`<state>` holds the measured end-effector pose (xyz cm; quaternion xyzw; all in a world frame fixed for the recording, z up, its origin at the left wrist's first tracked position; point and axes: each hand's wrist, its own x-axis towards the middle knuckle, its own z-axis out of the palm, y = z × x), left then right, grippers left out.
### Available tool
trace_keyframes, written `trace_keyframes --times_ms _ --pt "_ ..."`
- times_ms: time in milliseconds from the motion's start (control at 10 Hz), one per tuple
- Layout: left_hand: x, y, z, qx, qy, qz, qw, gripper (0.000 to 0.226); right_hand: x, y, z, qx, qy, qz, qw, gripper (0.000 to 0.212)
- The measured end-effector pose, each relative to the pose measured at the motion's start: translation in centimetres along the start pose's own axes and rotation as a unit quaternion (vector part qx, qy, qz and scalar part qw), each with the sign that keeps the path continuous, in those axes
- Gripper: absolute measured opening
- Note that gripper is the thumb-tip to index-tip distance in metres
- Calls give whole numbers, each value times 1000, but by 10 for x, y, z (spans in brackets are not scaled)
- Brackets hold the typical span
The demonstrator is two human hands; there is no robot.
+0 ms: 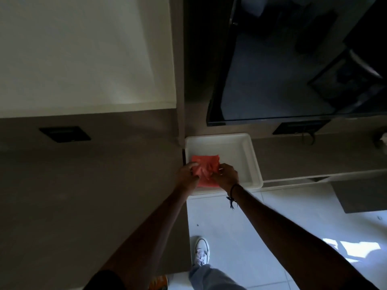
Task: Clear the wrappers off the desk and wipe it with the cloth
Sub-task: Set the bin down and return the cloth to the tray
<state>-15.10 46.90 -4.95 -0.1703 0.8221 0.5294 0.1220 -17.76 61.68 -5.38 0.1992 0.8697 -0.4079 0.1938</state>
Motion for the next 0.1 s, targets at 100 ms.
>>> trace_keyframes --times_ms 100 --pt "12 -1 5 -1 -1 -6 1000 47 15 0 -6 -9 -20 8 1000 43"
